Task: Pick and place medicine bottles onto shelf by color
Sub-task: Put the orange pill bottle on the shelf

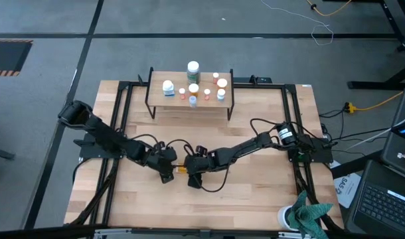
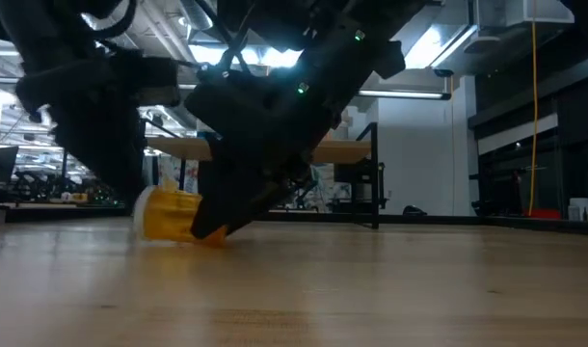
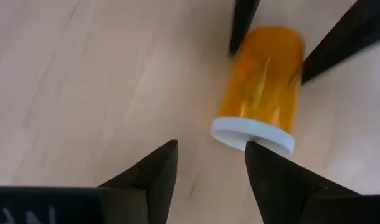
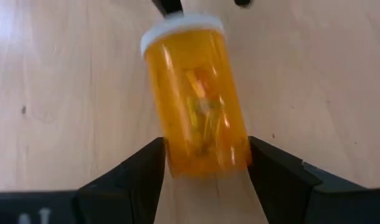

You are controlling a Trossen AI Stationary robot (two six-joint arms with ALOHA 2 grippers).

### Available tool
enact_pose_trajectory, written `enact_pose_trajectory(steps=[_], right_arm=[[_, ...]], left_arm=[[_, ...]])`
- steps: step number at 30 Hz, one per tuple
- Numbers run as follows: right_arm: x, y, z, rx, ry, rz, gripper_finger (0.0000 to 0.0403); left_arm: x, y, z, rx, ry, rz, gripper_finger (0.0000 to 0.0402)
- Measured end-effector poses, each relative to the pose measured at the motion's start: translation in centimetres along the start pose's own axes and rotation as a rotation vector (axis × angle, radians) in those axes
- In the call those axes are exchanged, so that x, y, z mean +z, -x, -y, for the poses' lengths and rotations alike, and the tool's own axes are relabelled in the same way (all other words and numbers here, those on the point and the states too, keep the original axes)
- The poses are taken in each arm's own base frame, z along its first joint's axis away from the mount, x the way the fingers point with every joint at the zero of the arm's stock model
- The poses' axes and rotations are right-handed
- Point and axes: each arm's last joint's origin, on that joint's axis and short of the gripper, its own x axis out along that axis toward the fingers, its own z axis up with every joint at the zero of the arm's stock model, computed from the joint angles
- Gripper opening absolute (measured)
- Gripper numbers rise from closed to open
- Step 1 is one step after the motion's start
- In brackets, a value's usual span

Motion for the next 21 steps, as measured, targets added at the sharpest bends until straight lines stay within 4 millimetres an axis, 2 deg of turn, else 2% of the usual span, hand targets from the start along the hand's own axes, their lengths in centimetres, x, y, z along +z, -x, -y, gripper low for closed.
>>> enact_pose_trajectory(steps=[5,15,21], right_arm=[[0.0,0.0,0.0,0.006,0.001,0.002,0.022],[0.4,0.1,-0.3,0.043,0.018,0.024,0.022],[-0.2,0.1,0.0,0.051,0.026,-0.045,0.022]], left_arm=[[1.1,-0.3,0.0,-0.035,0.001,0.068,0.0182],[4.7,0.6,1.1,-0.085,-0.058,0.144,0.0182],[4.7,0.8,1.1,-0.06,-0.067,0.1,0.0182]])
